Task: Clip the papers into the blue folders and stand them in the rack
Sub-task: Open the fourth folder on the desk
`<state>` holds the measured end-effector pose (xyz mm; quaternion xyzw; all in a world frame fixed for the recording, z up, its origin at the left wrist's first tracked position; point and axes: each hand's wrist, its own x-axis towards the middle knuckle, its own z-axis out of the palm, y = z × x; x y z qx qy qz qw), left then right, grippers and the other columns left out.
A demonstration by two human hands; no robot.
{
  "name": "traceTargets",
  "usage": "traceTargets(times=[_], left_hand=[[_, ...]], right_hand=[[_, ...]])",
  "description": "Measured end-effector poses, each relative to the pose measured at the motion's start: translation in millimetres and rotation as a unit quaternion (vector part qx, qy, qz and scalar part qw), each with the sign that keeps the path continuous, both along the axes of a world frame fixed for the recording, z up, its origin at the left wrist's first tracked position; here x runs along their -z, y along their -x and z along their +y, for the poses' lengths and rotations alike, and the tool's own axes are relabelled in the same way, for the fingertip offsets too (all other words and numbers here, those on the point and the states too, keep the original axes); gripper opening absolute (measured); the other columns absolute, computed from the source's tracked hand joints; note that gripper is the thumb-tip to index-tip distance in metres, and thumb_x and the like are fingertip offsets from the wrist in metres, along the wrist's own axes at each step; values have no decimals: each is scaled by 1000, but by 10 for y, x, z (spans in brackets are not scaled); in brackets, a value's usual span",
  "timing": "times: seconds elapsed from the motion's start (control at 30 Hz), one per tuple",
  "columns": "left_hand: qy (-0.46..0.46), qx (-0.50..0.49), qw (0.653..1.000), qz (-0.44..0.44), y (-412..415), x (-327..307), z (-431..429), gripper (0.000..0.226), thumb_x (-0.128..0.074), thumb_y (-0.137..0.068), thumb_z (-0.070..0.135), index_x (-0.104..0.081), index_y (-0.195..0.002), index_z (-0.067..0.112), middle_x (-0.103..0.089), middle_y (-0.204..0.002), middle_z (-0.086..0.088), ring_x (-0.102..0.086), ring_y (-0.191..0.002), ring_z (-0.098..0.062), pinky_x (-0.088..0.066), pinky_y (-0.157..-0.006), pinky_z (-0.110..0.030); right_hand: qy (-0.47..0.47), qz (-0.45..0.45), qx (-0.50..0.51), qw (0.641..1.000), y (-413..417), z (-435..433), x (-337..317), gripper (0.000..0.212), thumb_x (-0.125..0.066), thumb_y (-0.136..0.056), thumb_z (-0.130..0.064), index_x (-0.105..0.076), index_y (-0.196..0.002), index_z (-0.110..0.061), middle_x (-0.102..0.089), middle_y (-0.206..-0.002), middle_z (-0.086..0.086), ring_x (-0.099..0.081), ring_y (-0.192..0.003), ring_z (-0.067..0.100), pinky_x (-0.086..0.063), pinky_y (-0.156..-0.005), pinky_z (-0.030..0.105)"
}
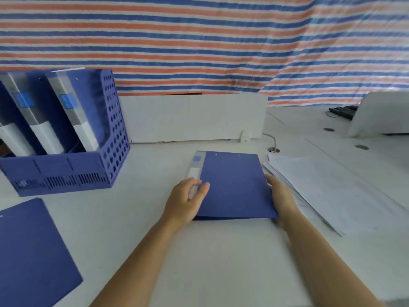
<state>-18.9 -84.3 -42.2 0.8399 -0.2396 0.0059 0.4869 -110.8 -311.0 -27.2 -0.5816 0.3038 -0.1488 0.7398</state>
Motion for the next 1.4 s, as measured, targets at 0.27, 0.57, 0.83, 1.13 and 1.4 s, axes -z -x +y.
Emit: traceTargets(times=[0.27,0.57,0.83,1.13,1.4], left_hand=[[-120,73,990,7,143,32,92,103,-73,-72,59,-13,-151,33,-11,-154,15,3,-145,-2,-12,-118,-31],[129,-78,989,-7,126,-68,-15,37,-35,-101,38,-50,-129,19,-56,-118,18,-51,-114,-4,-31,-85,4],[140,-230,957,108,38,-98,212,45,-42,-93,45,-51,-68,10,-58,-69,0,-56,-71,-27,-48,-70,-38],[252,-377,886,-99,256,-463,676,52,-57,-91,44,-41,-58,8,-47,-55,0,-46,-52,-13,-41,-59,-29],[241,-306,823,-413,325,-962,373,18,-64,-88,15,-51,-82,4,-50,-70,-7,-46,-58,-19,-38,-56,-23]], right_hand=[[-78,-33,3,996,0,-43,-57,58,-53,-89,-56,-53,-131,-16,-66,-120,-1,-67,-106,21,-51,-91,36],[62,-4,-14,998,19,-27,33,49,-62,-86,-51,-59,-124,-21,-64,-115,-7,-61,-105,17,-47,-97,37],[508,143,20,849,51,53,145,52,-54,-89,-25,-48,-141,-18,-47,-141,3,-48,-123,27,-42,-97,37],[605,171,-56,775,-25,168,184,49,-49,-94,-25,-47,-142,-20,-45,-144,3,-40,-132,27,-35,-108,38],[656,189,-100,724,-28,176,230,40,-36,-100,-30,-57,-134,-30,-53,-137,-2,-46,-126,25,-34,-106,37]])
